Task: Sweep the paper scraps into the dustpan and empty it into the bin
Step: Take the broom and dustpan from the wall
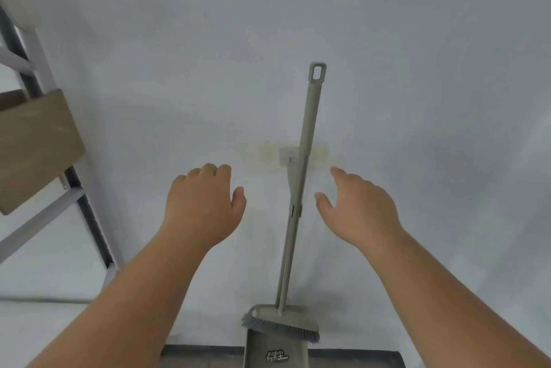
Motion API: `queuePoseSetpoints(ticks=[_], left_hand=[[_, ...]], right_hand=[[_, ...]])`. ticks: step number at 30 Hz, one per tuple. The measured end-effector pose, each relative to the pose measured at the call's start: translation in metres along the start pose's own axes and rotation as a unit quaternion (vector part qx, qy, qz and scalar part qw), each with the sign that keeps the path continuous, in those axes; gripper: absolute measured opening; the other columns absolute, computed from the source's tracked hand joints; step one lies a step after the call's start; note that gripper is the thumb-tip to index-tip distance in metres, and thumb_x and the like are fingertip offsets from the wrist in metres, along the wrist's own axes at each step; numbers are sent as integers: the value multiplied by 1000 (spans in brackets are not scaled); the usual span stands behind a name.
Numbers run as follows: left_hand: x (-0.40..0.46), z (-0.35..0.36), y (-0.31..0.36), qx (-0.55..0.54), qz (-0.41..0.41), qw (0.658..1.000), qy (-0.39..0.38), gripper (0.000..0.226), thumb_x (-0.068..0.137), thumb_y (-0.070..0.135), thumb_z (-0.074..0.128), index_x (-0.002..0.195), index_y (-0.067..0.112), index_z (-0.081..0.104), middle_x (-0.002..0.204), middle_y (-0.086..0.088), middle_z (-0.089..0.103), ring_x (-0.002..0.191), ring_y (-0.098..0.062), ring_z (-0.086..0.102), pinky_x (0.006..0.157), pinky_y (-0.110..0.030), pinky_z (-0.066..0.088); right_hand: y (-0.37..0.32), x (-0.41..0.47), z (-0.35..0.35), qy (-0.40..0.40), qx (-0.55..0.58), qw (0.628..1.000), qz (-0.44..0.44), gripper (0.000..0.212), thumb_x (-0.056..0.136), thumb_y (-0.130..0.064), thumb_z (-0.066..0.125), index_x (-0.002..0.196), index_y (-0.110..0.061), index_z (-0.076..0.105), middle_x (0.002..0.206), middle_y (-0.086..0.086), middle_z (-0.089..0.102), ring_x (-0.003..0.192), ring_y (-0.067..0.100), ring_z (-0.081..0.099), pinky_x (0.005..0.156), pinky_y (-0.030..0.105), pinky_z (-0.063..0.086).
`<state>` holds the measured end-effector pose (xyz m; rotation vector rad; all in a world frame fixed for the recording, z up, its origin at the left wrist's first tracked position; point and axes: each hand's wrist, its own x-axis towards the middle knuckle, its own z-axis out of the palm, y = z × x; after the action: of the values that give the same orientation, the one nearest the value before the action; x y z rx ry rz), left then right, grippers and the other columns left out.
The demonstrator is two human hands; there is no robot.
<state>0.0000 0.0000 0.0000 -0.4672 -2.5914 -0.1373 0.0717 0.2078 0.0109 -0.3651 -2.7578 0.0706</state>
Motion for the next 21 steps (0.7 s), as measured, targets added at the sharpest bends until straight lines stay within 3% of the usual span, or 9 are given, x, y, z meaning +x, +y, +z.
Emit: queuePoseSetpoints(ticks=[9, 14, 21], left_hand=[[9, 24, 9, -29, 20, 999, 1, 38, 91, 37, 39, 116, 14, 55, 105, -4, 63, 90, -24, 60, 78, -34, 42], [-2, 41, 15, -33, 29, 999, -20, 36, 91, 37, 40, 114, 15, 57, 101, -3, 63, 86, -23, 60, 74, -32, 40], [-18, 58, 11, -27, 27, 997, -62, 37, 92, 38, 36, 117, 18, 54, 107, 0, 62, 90, -20, 59, 78, -31, 43]], right_hand=[[-13, 39, 53, -84, 74, 991, 76, 53, 93, -49, 39, 134, -14, 44, 121, 5, 60, 106, 26, 60, 77, 33, 49], [-17, 53, 88, -134, 142, 972, 127, 52, 91, -47, 43, 131, -13, 47, 112, 4, 63, 84, 20, 54, 68, 29, 45], [-22, 68, 126, -143, 198, 955, 167, 42, 91, -42, 44, 118, -12, 54, 92, -1, 57, 81, 21, 58, 67, 30, 47]])
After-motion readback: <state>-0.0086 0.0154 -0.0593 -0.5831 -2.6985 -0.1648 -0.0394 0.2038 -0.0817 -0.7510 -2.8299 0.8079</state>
